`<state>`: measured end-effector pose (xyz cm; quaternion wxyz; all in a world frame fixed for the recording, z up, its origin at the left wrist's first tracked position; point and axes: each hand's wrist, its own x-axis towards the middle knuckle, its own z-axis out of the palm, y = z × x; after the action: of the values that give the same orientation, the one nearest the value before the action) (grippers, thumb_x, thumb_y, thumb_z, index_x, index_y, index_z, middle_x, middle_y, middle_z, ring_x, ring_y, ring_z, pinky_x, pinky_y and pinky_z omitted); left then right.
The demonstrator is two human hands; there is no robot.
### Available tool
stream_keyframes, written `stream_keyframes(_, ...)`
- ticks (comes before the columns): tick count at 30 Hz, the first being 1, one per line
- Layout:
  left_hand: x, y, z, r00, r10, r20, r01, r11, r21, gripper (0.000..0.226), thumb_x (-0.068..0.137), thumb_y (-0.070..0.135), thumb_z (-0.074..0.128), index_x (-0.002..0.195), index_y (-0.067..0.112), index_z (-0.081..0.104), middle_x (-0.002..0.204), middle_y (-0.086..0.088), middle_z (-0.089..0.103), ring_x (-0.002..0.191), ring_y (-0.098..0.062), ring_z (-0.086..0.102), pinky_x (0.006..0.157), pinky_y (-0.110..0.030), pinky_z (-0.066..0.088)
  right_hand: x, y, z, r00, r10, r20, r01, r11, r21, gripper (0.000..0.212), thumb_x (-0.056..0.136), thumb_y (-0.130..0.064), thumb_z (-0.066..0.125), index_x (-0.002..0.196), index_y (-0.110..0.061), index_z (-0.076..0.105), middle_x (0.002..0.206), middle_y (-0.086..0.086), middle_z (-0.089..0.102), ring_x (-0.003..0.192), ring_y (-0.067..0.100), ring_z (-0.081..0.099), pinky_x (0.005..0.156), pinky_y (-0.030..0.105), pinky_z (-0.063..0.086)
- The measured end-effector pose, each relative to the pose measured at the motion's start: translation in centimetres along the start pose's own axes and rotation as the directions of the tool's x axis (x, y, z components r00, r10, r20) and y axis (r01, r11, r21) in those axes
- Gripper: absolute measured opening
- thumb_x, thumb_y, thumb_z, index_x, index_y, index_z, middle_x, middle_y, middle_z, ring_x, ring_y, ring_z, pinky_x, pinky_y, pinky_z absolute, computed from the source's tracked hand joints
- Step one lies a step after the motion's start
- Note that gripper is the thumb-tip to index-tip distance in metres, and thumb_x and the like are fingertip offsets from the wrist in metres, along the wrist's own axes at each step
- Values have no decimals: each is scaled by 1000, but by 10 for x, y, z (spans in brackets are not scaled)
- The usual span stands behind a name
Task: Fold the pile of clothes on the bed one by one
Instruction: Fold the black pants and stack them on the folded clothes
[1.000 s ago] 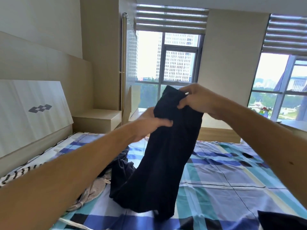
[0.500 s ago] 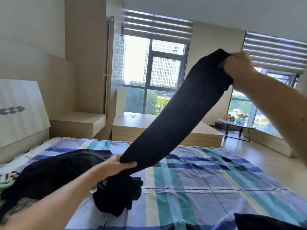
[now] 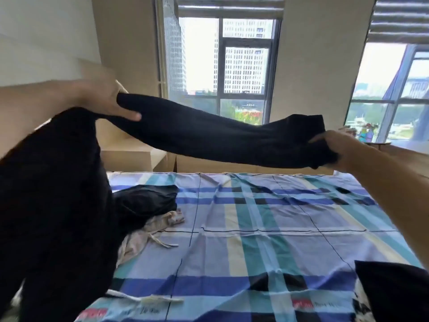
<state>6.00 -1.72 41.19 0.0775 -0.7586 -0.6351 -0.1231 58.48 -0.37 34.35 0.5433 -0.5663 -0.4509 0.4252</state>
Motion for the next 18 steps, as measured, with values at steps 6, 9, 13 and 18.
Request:
stream_keyframes(6,-59,34,223,840,8,543,-12,1000,4,100,50,103,51,122,35,61,123,13,64,111,-12,61,100,-34,47,-23,176,-47,965,263,11,-243,907,-344,6,92,3,50,90,6,55,48,13,59,36,23,58,32,27,45)
stream_keyframes(9,-102,61,331,770,73,634,-36,997,-70,89,71,88,55,134,26,53,135,3,58,119,-17,56,105,-33,44,-46,272,-68,911,403,-83,-389,776,-496,13,91,7,53,80,4,57,44,13,57,33,22,56,32,26,44)
stream_keyframes(13,-146,110,405,821,254,511,-186,966,-181,76,80,69,65,141,28,45,136,6,48,127,-17,48,104,-34,41,-57,350,-84,912,371,-172,-395,688,-609,14,87,9,58,78,0,65,72,21,62,58,24,61,66,36,50)
stream_keyframes(18,-164,126,434,823,319,469,-261,947,-186,68,82,55,68,141,32,46,137,10,44,129,-13,43,102,-33,41,-43,369,-100,931,328,-157,-331,585,-740,12,83,4,57,85,10,67,72,25,64,65,27,60,60,36,47)
